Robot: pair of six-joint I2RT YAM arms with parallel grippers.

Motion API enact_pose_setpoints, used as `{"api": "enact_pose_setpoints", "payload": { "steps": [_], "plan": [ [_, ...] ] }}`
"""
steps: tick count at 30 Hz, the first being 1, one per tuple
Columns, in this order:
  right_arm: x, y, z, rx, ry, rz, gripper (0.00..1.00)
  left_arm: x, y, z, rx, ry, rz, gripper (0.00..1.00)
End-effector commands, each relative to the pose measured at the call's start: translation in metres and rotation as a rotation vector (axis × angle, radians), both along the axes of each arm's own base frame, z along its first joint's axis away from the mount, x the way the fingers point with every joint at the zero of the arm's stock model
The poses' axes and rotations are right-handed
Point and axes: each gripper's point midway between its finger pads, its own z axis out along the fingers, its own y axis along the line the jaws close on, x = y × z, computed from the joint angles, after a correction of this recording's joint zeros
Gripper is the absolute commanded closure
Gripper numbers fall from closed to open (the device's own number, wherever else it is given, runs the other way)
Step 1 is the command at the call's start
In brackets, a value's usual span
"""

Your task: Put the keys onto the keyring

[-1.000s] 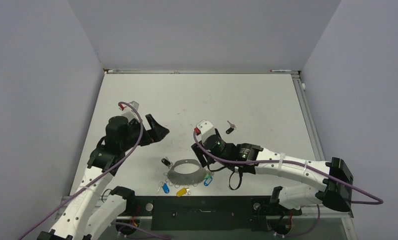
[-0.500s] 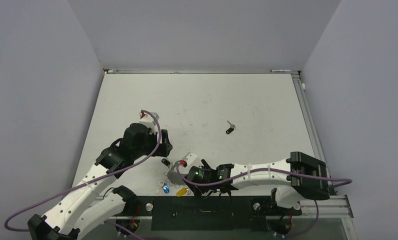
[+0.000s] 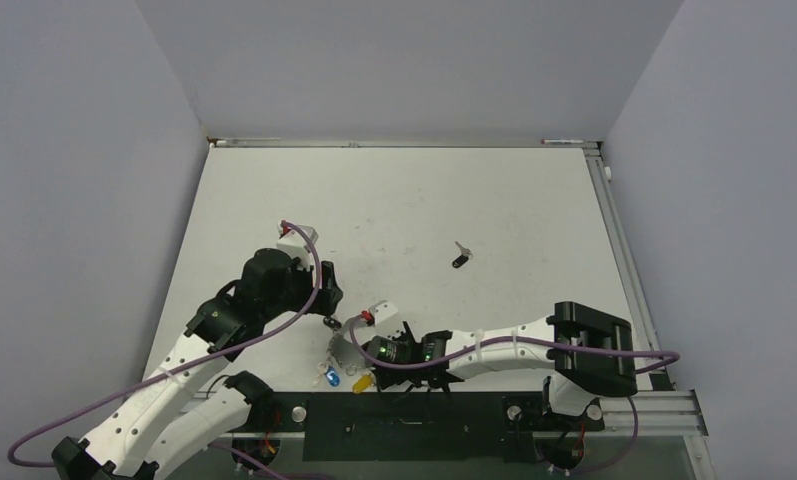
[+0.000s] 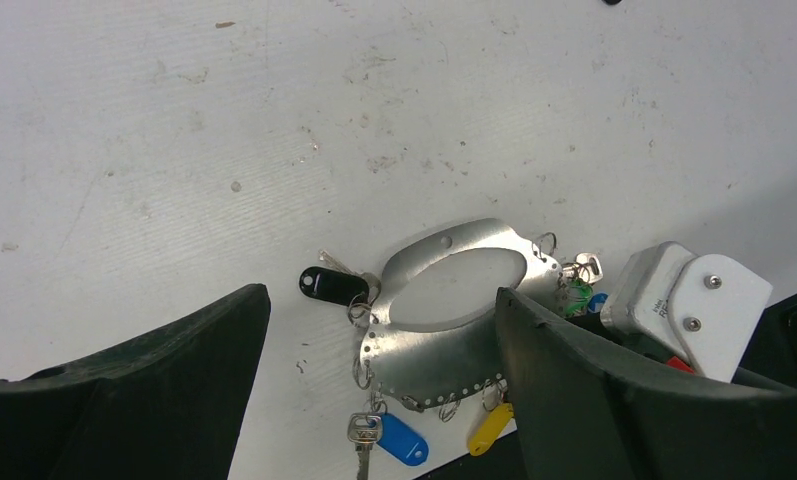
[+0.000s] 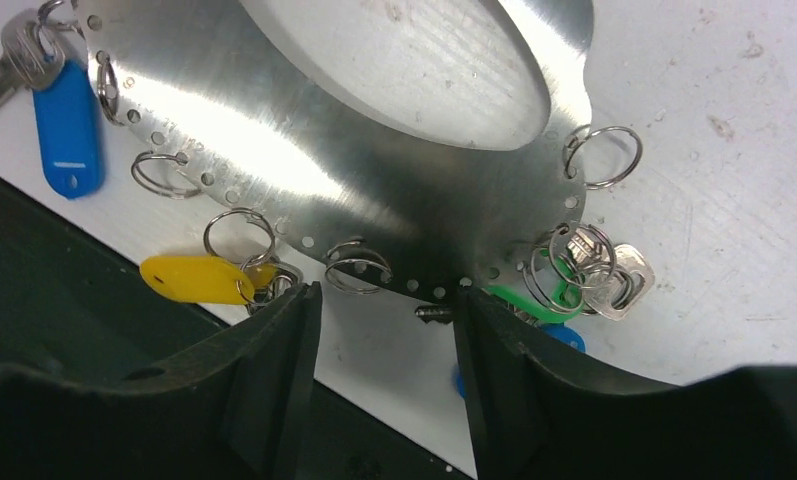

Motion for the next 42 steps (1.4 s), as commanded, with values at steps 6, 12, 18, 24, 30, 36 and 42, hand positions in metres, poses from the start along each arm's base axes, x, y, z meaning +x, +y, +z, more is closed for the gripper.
{"api": "enact_pose_setpoints", "payload": {
  "steps": [6,12,18,24,30,36,42],
  "plan": [
    [0.003,0.017,0.004,0.033,-0.038,-0.118,0.60,0.005,0.000,0.013,-0.011,-0.063,-0.003,0.20],
    [0.009,0.020,0.018,-0.008,-0.148,-0.074,0.54,0.008,0.003,0.010,0.006,-0.056,0.024,0.21],
    [0.050,0.002,0.055,0.050,-0.198,-0.119,0.48,-0.011,0.007,0.001,-0.033,0.043,0.167,0.22],
    [0.094,0.007,0.073,0.225,-0.117,-0.071,0.49,-0.042,-0.005,-0.024,-0.141,0.187,0.279,0.32],
    [0.087,0.042,0.054,0.306,0.036,0.115,0.57,-0.059,-0.011,-0.063,-0.204,0.258,0.330,0.52],
    [0.085,0.064,0.042,0.381,0.118,0.178,0.64,-0.064,-0.019,-0.092,-0.166,0.321,0.325,0.61],
    [0.102,0.052,0.012,0.353,0.156,0.117,0.67,-0.063,-0.025,-0.112,-0.142,0.342,0.314,0.64]
  ]
}}
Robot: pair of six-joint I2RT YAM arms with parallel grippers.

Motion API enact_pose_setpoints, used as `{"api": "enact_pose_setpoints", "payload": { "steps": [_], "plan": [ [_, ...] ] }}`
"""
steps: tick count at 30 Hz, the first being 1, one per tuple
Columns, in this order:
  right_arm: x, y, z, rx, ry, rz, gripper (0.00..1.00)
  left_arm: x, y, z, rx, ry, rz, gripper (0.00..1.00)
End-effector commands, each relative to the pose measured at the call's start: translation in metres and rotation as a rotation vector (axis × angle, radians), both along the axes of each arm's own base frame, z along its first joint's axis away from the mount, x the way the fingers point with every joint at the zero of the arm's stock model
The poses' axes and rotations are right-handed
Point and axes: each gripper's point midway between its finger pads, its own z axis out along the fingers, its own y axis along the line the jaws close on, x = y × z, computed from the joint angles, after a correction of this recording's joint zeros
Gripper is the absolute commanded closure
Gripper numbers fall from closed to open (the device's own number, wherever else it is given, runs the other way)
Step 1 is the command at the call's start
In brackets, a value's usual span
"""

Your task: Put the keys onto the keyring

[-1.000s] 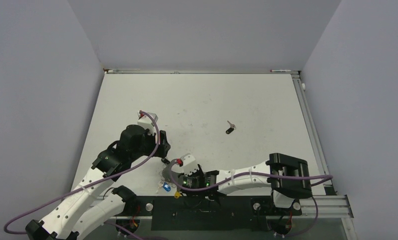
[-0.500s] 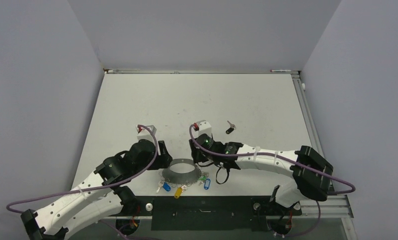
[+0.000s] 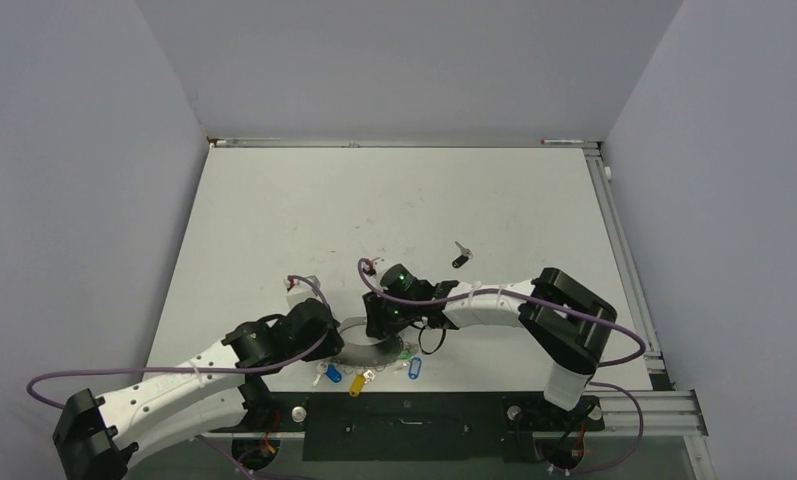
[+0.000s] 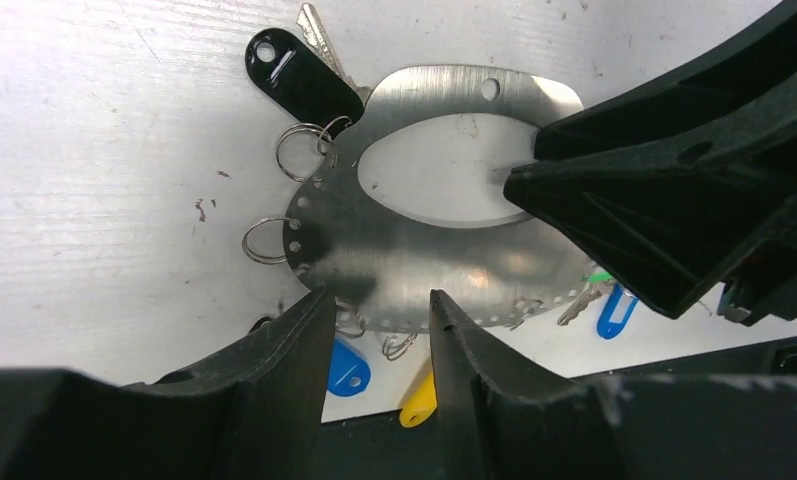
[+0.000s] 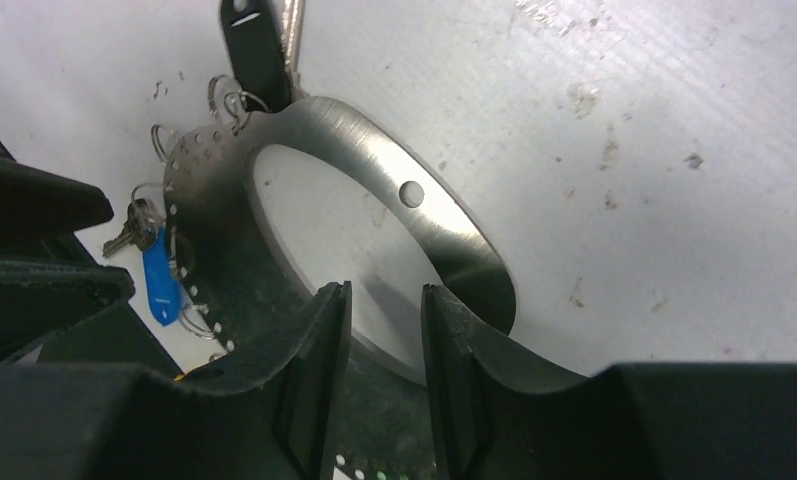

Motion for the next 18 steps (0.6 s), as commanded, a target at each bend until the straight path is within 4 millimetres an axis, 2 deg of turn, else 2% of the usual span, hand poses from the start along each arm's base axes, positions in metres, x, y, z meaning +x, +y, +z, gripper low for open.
{"api": "enact_pose_setpoints", "payload": {
  "steps": [1,5,9,13,18],
  "plan": [
    [0.028,0.004,0.005,0.065,-0.025,-0.046,0.67,0.009,-0.017,-0.008,-0.054,-0.009,0.028,0.64],
    [0.055,-0.030,-0.005,0.036,-0.019,-0.178,0.68,0.015,-0.026,-0.025,-0.054,-0.004,0.017,0.66],
    [0.073,-0.066,-0.011,-0.013,-0.033,-0.296,0.69,0.038,-0.048,-0.018,-0.085,-0.079,-0.029,0.66],
    [0.078,-0.099,-0.014,-0.063,-0.038,-0.412,0.69,0.077,-0.064,-0.006,-0.090,-0.146,-0.040,0.66],
    [0.075,-0.125,-0.016,-0.074,-0.011,-0.518,0.69,0.134,-0.088,-0.008,-0.128,-0.162,-0.068,0.67]
  ]
}}
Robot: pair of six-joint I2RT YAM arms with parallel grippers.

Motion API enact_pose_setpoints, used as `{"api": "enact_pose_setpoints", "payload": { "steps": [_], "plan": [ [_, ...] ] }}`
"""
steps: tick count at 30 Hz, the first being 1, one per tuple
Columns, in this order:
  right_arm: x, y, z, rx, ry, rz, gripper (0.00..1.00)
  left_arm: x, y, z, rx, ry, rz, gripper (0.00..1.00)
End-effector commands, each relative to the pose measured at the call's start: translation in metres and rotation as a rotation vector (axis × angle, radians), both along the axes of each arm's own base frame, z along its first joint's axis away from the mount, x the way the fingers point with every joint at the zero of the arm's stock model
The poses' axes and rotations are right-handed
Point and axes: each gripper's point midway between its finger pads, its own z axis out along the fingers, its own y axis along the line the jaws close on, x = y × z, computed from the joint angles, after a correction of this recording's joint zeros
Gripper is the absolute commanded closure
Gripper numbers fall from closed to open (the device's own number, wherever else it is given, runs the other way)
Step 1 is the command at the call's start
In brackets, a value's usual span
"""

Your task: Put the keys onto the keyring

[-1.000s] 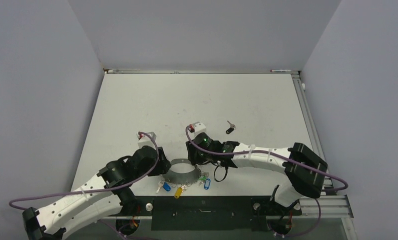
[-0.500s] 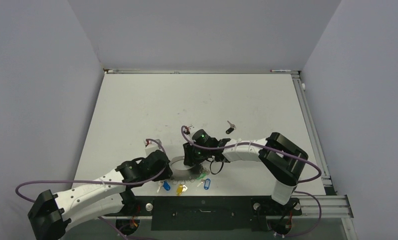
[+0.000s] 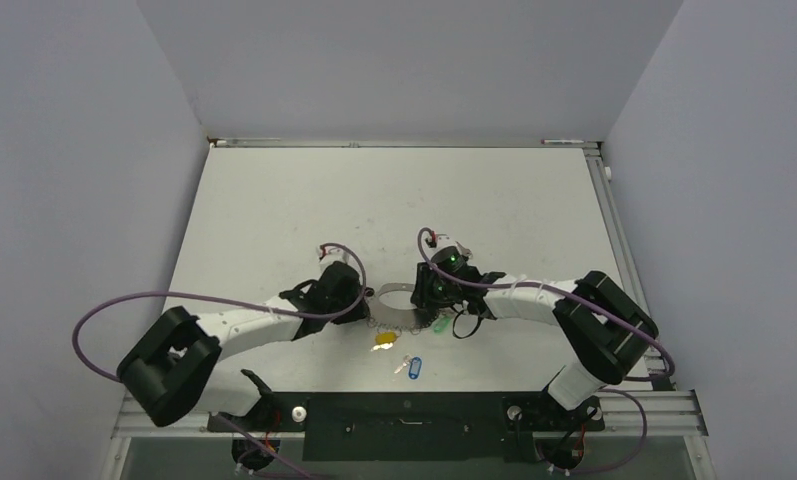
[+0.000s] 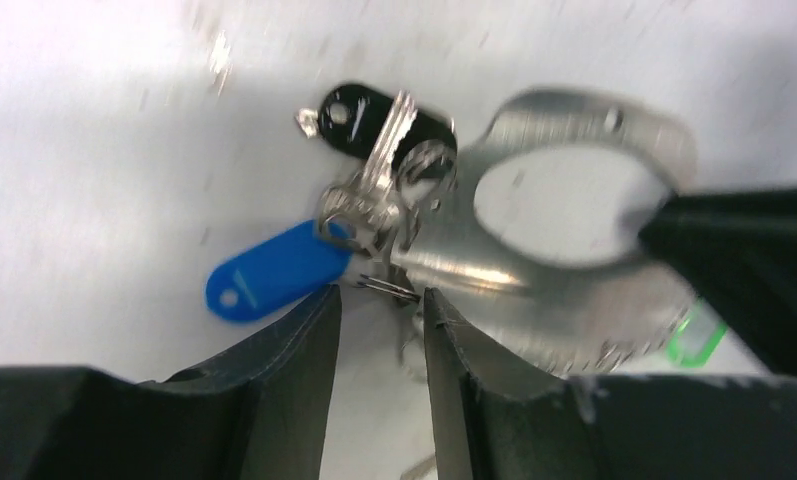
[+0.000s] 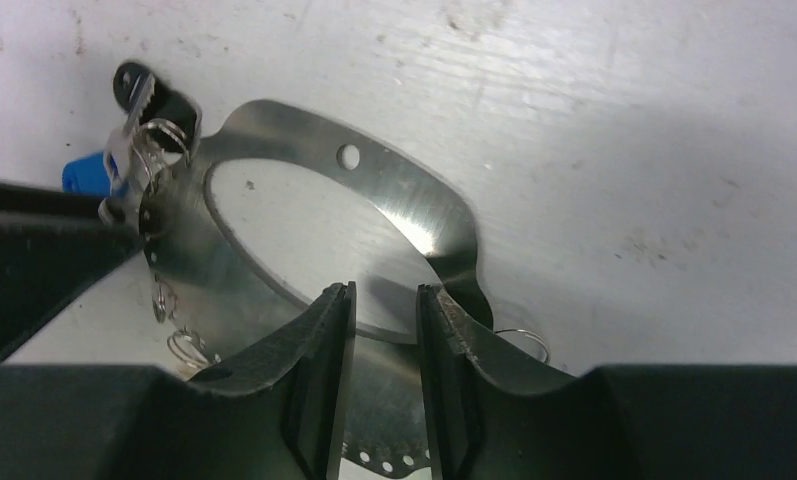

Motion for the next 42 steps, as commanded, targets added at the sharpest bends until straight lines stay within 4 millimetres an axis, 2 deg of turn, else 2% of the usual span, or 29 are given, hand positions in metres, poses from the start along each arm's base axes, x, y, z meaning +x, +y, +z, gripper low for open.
{"api": "enact_pose_setpoints", "payload": {
  "steps": [1,4,11,14,16,19,22,23,25,28,30,32,34,37,42],
  "plan": [
    [-0.010,-0.038,-0.011,-0.073,0.048,-0.121,0.69,0.065,-0.046,0.026,-0.123,-0.121,-0.081,0.67],
    [-0.016,-0.044,-0.008,-0.063,0.061,-0.131,0.69,0.090,-0.067,0.027,-0.140,-0.140,-0.105,0.68],
    [-0.021,-0.035,0.012,0.029,0.043,-0.090,0.69,0.154,-0.119,0.059,-0.179,-0.237,-0.175,0.68],
    [-0.017,-0.028,0.021,0.050,0.025,-0.056,0.69,0.169,-0.132,0.074,-0.166,-0.271,-0.224,0.62],
    [-0.012,-0.029,0.026,0.031,0.009,-0.046,0.68,0.171,-0.130,0.091,-0.152,-0.317,-0.241,0.51],
    [-0.004,-0.037,0.038,0.003,-0.035,-0.043,0.64,0.160,-0.110,0.116,-0.097,-0.410,-0.249,0.25],
    [0.005,-0.045,0.054,-0.023,-0.097,-0.036,0.57,0.140,-0.088,0.128,-0.031,-0.460,-0.254,0.19],
    [0.008,-0.048,0.058,-0.032,-0.115,-0.035,0.53,0.125,-0.083,0.121,-0.003,-0.450,-0.267,0.19],
    [0.013,-0.055,0.065,-0.049,-0.140,-0.043,0.49,0.099,-0.080,0.115,0.028,-0.446,-0.296,0.22],
    [0.019,-0.069,0.070,-0.062,-0.162,-0.081,0.46,0.052,-0.087,0.103,0.038,-0.418,-0.358,0.25],
    [0.020,-0.076,0.068,-0.065,-0.163,-0.102,0.46,0.022,-0.088,0.091,0.032,-0.357,-0.382,0.29],
    [0.020,-0.081,0.064,-0.064,-0.156,-0.113,0.46,0.000,-0.091,0.087,0.014,-0.325,-0.386,0.32],
    [0.020,-0.082,0.059,-0.062,-0.147,-0.113,0.47,-0.015,-0.094,0.086,-0.004,-0.303,-0.372,0.34],
    [0.020,-0.083,0.053,-0.065,-0.139,-0.122,0.49,-0.025,-0.106,0.084,-0.056,-0.269,-0.350,0.40],
    [0.021,-0.080,0.051,-0.046,-0.135,-0.130,0.51,-0.024,-0.112,0.058,0.009,-0.208,-0.277,0.51]
  ]
}}
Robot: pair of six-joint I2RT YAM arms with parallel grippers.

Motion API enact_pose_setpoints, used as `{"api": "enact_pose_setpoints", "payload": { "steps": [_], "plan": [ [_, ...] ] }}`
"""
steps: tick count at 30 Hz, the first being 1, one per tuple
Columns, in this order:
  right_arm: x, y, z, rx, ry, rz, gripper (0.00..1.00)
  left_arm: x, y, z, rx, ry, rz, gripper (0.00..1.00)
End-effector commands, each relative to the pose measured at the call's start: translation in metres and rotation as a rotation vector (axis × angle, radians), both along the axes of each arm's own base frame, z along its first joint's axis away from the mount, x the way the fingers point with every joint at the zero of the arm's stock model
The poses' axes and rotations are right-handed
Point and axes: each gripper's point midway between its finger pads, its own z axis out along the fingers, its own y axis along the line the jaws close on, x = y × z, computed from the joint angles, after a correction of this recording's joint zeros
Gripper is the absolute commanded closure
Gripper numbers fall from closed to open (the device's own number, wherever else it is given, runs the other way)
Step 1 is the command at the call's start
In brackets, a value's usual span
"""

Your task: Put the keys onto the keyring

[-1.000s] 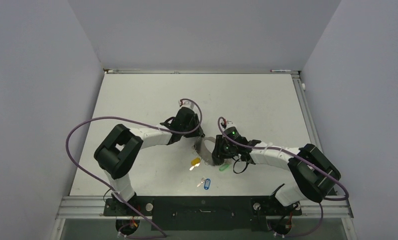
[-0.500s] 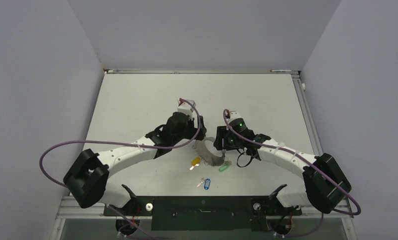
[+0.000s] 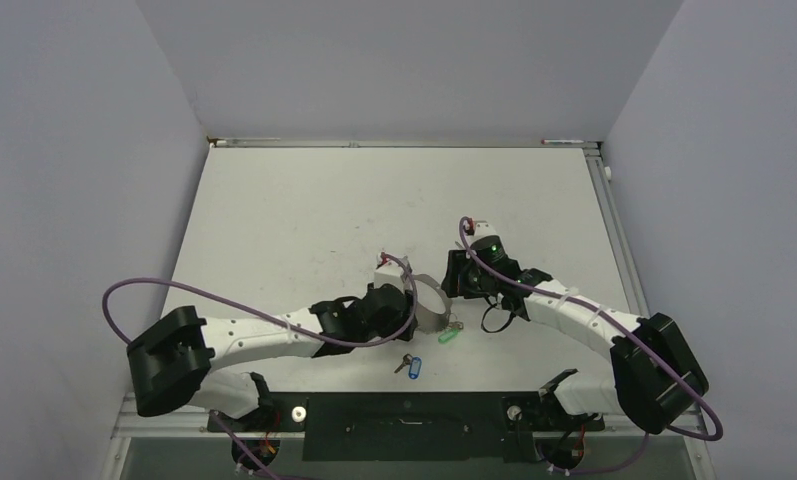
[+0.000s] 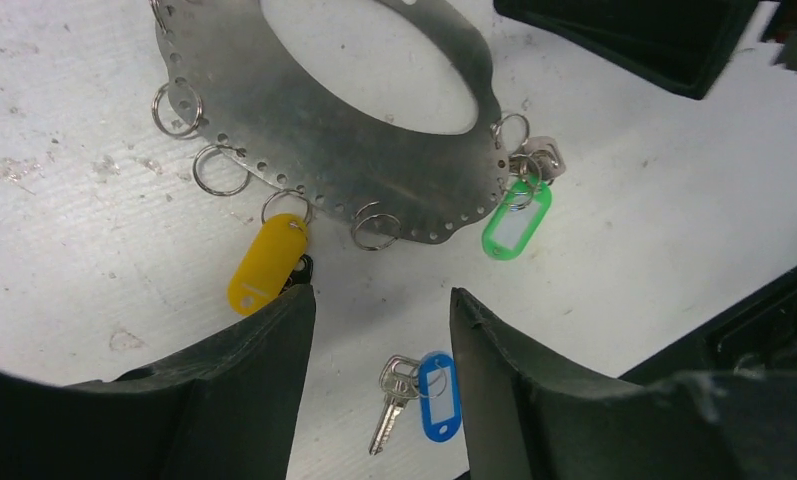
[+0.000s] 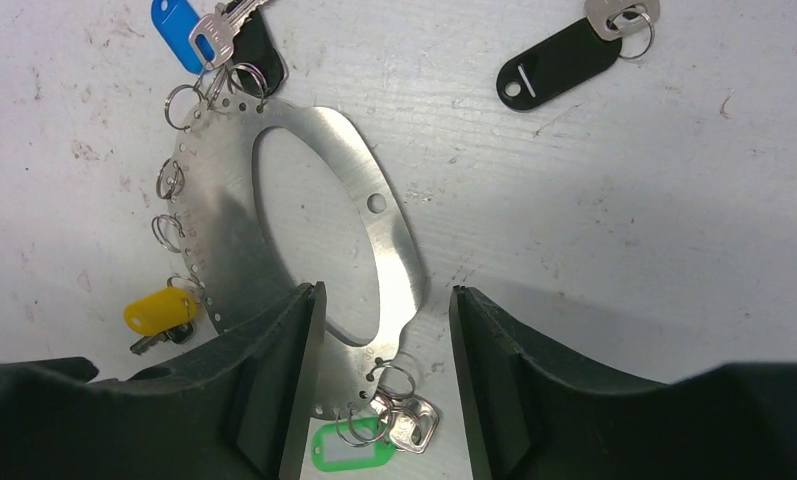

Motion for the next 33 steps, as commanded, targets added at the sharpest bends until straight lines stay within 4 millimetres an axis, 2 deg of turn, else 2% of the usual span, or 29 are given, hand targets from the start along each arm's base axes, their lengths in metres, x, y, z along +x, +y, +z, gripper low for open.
{"api": "enact_pose_setpoints", "payload": {
  "steps": [1,7,18,24,28,33],
  "plan": [
    [0.008,0.004,0.005,0.027,-0.042,-0.009,0.51,0.009,-0.008,-0.012,0.010,0.038,0.123,0.53],
    [0.008,0.010,0.001,0.042,-0.030,0.014,0.53,0.012,-0.023,-0.030,0.000,0.058,0.117,0.60],
    [0.009,0.014,-0.007,0.046,-0.018,0.030,0.55,0.020,-0.027,-0.047,0.025,0.048,0.152,0.62],
    [0.009,0.020,-0.026,0.052,0.012,0.052,0.59,0.028,-0.025,-0.055,0.064,0.021,0.180,0.69],
    [0.001,0.024,-0.045,0.054,0.060,0.075,0.61,0.031,-0.026,-0.061,0.085,0.015,0.186,0.74],
    [-0.008,0.026,-0.057,0.057,0.090,0.082,0.63,0.032,-0.027,-0.069,0.071,-0.004,0.190,0.81]
  ]
}}
